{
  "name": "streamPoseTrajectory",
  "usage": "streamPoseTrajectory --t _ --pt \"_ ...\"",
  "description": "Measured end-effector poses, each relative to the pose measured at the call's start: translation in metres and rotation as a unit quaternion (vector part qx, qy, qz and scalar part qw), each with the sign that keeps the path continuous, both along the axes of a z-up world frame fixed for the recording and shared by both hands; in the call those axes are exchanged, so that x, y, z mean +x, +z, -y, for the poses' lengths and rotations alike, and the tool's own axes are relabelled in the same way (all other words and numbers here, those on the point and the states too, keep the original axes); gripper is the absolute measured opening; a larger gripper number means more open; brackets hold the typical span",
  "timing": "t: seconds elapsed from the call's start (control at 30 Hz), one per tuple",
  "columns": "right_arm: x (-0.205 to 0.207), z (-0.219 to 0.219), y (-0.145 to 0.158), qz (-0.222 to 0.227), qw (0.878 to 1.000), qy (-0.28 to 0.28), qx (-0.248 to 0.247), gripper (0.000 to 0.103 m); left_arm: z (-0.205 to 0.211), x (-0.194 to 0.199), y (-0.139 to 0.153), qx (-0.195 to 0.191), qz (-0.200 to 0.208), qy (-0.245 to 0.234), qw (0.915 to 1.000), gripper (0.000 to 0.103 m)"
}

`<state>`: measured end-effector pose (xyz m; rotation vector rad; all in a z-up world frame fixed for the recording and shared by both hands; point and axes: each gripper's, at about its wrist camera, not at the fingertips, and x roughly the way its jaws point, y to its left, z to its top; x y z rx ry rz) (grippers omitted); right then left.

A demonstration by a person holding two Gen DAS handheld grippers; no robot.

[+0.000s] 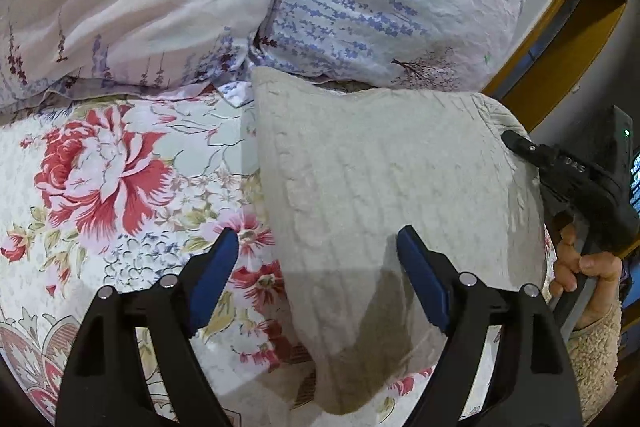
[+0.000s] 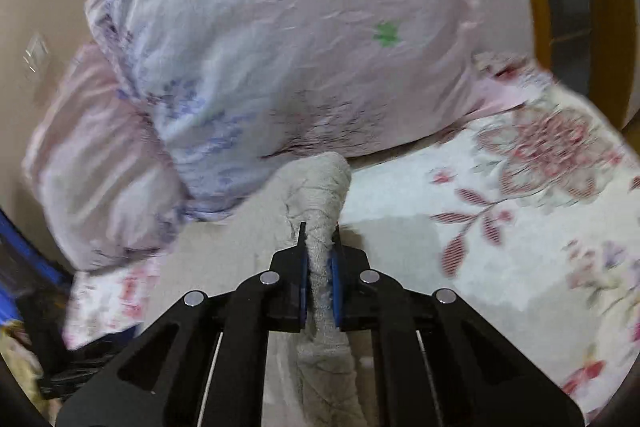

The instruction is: Fold small clothes

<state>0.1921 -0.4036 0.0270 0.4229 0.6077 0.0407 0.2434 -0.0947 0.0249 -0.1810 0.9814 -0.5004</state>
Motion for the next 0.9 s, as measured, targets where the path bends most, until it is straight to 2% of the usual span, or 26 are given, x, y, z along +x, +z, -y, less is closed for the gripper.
streamPoseTrajectory --t 0.1,0.17,0.27,0.3,0.33,0.47,0.67,0.7,0.8,0.87,0.9 --pt "0.021 0.000 -0.030 -0.080 0.997 -0.014 -0.019 0.009 0.006 -0.002 0.000 0.017 0.012 -0.005 0.9998 0.084" --pt "0.025 0.001 -0.043 -0.096 0.995 -0.014 -0.012 0.010 0.009 -0.003 0.000 0.028 0.022 -0.005 0.9994 0.084" --pt "0.017 0.005 -0.036 -0.085 0.996 -0.018 -0.005 0.017 0.009 -0.004 0.002 0.032 0.026 -0.005 0.9991 0.084" --pt "0.012 0.008 -0.032 -0.082 0.996 -0.023 -0.002 0.027 0.008 -0.004 0.002 0.032 0.024 -0.004 0.9992 0.084" --pt "0.007 0.010 -0.029 -0.076 0.997 -0.027 -0.001 0.032 0.007 -0.005 0.002 0.030 0.023 -0.004 0.9993 0.084" --pt "-0.018 0.014 -0.013 -0.043 0.999 -0.026 -0.002 0.032 0.005 -0.005 0.001 0.028 0.020 -0.001 0.9994 0.085" --pt "-0.039 -0.009 -0.004 -0.019 0.999 0.023 -0.025 0.032 0.006 -0.007 0.002 0.035 0.021 0.003 0.9992 0.087" --pt "-0.041 -0.013 -0.004 -0.019 0.999 0.031 -0.032 0.032 0.006 -0.007 0.002 0.036 0.021 0.005 0.9991 0.087" --pt "-0.043 -0.022 -0.009 -0.026 0.998 0.046 -0.042 0.046 0.006 -0.007 0.001 0.037 0.018 0.007 0.9991 0.088" --pt "-0.041 -0.025 -0.020 -0.041 0.996 0.051 -0.053 0.047 0.007 -0.007 -0.001 0.039 0.017 0.008 0.9991 0.089" --pt "-0.037 -0.028 -0.030 -0.062 0.995 0.057 -0.060 0.047 0.007 -0.007 -0.002 0.039 0.016 0.008 0.9991 0.089"
